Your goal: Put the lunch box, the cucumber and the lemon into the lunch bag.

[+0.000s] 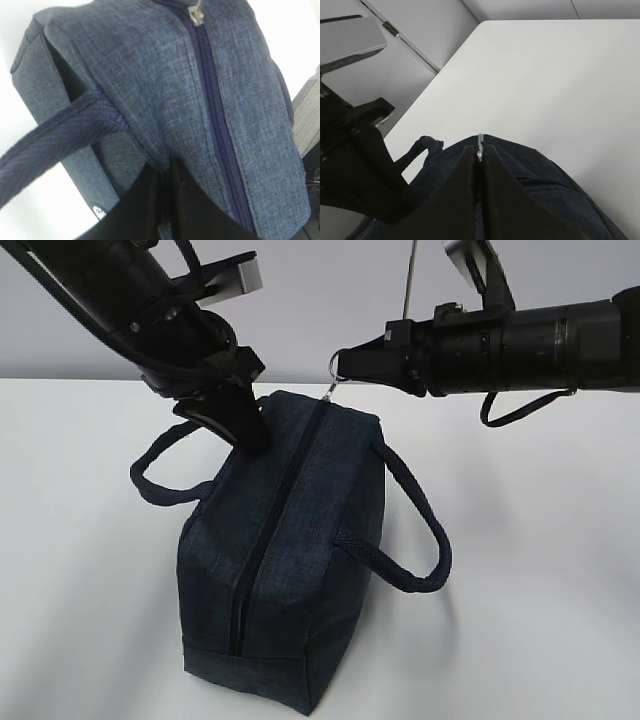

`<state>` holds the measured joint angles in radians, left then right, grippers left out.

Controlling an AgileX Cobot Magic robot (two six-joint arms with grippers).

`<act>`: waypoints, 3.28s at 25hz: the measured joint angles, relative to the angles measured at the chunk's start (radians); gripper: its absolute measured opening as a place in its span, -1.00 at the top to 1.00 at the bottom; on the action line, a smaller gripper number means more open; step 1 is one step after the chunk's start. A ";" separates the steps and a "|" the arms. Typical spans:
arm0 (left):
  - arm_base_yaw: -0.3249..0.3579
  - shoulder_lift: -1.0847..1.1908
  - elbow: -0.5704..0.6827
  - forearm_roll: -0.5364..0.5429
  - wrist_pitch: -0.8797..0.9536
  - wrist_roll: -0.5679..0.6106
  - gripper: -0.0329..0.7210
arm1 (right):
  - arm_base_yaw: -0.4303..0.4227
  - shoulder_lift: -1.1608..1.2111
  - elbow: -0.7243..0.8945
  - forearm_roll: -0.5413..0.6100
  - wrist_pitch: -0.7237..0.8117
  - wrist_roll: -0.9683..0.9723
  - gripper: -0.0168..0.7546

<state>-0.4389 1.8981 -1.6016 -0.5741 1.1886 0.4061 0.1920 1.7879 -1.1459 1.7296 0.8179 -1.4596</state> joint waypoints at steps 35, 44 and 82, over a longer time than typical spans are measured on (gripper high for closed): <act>0.000 -0.102 0.000 0.039 0.020 0.113 0.92 | 0.000 0.039 -0.060 0.046 -0.037 -0.037 0.96; -0.004 -0.136 0.002 0.033 0.021 0.116 0.92 | 0.000 0.041 -0.067 0.051 -0.076 -0.059 0.96; -0.087 -0.275 0.006 0.053 0.039 0.114 0.92 | -0.001 0.114 -0.086 0.066 -0.084 -0.090 0.96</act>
<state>-0.5264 1.6236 -1.5960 -0.5206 1.2279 0.5199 0.1910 1.9024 -1.2314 1.7957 0.7337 -1.5500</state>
